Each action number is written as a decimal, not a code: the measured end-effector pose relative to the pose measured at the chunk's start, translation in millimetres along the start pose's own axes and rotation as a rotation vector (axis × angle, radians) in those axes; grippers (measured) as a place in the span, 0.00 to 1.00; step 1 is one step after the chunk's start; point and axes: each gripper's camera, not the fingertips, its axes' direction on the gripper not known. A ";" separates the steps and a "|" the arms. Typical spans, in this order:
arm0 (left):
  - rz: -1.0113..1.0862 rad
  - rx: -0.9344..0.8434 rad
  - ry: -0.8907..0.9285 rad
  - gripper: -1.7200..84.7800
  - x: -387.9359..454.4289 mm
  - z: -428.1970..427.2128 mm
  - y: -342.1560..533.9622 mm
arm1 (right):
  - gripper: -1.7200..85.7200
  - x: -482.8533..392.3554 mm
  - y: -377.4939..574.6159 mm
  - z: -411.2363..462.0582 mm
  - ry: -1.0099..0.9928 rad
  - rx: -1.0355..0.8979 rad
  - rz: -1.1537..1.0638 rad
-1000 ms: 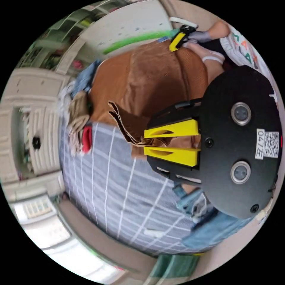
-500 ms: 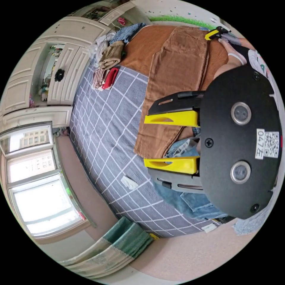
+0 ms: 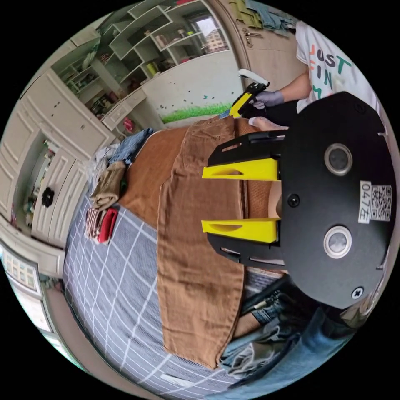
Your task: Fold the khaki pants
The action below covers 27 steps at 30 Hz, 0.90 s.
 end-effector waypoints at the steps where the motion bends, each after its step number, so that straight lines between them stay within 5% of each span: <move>1: 0.018 -0.023 0.015 0.16 2.1 24.2 5.0 | 0.08 4.0 -0.5 -4.4 0.030 -0.042 -0.027; 6: 0.009 -0.088 0.115 0.13 -20.4 116.0 31.0 | 0.10 13.1 -9.0 -26.7 0.176 -0.102 -0.130; 13: -0.048 -0.106 0.604 0.13 -117.0 233.3 85.6 | 0.10 1.0 -25.2 -6.9 0.189 -0.212 -0.510; 19: -0.079 -0.057 0.545 0.15 -146.8 272.3 127.6 | 0.04 3.3 -42.9 5.6 0.260 -0.318 -0.709; 27: -0.359 0.110 0.306 0.20 -189.3 256.9 207.8 | 0.03 56.9 -102.4 -94.4 0.108 -0.063 -0.333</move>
